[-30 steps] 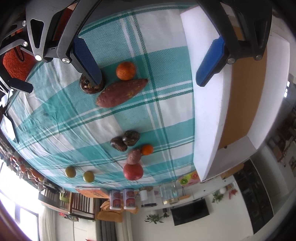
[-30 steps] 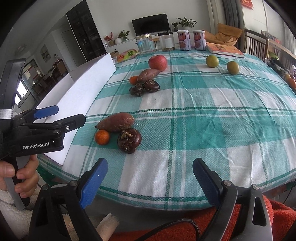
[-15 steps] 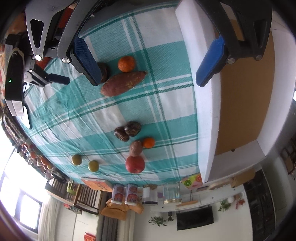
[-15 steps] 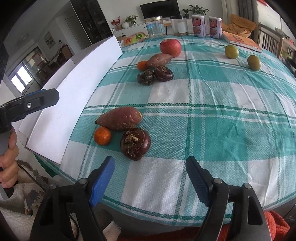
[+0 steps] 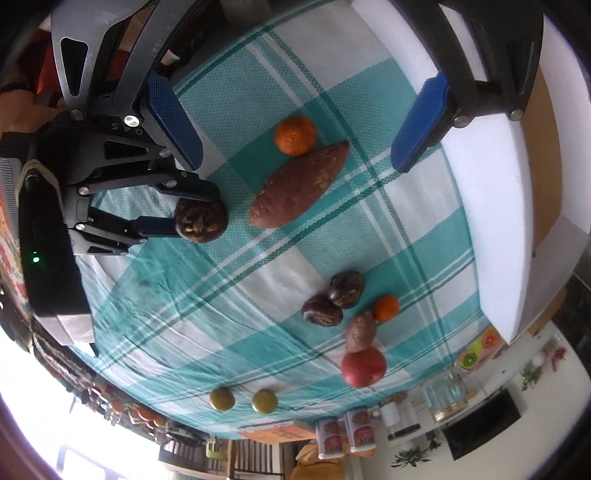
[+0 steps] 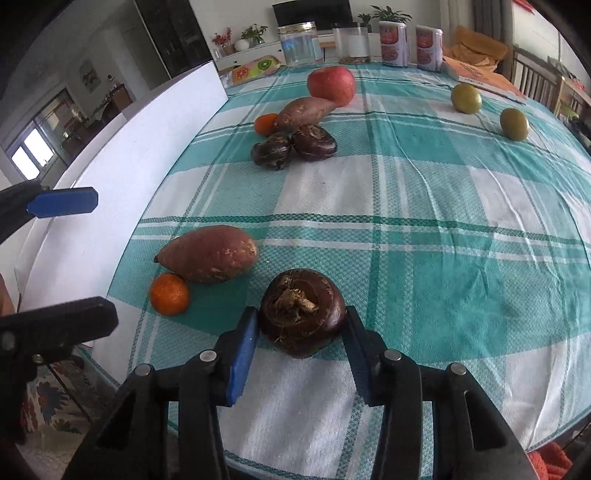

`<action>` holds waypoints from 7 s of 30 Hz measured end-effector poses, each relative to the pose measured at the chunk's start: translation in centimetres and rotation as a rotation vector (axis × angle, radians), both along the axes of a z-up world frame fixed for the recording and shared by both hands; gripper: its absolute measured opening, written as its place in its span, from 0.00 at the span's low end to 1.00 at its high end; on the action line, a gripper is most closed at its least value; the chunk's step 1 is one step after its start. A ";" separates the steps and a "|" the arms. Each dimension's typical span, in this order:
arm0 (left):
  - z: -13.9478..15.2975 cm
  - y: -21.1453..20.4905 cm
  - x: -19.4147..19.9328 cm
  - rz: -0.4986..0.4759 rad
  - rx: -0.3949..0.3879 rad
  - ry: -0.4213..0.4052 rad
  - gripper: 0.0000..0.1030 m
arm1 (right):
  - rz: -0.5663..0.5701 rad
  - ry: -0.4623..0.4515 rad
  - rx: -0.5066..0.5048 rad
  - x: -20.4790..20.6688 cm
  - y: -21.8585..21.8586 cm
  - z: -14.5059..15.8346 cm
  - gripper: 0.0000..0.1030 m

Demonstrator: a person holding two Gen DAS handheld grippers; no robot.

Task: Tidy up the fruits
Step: 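Grasp the red sweet potato with the left tool while the right tool holds the dark fruit, then carry both fruits over the white box and open both tools to drop them, then grasp the tangerine on the tablecloth with the right tool, then set the tangerine down on the tablecloth near the yellow fruits, open right tool, then grasp the second dark brown round fruit with the left tool, then grasp the yellow round fruit with the right tool while the left tool holds the dark fruit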

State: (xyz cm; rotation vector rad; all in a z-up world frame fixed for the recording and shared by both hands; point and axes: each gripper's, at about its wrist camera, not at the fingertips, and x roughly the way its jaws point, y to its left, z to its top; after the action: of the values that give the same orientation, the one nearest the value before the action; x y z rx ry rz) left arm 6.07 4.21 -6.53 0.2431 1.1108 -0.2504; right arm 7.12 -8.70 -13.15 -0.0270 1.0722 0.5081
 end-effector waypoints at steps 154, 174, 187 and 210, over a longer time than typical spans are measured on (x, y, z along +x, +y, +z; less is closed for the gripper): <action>-7.5 1.1 1.8 0.326 -0.091 -0.181 1.00 | -0.636 -0.143 -0.068 8.2 -12.8 0.0 0.80; -6.4 3.2 6.4 0.378 -0.248 -0.126 0.98 | -0.634 -0.120 0.000 8.3 -13.1 -0.4 0.98; -6.2 1.5 10.2 0.264 -0.128 -0.258 0.52 | -0.639 -0.119 0.019 8.2 -13.3 -0.4 0.99; -7.2 2.2 5.3 0.287 -0.084 -0.214 0.86 | -0.639 -0.120 0.016 8.2 -13.3 -0.5 0.99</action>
State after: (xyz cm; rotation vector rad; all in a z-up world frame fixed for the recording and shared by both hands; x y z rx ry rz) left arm 11.34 6.42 -13.72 0.0328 0.9073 -0.0136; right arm 15.33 -21.99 -13.61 0.2887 0.8968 -0.0622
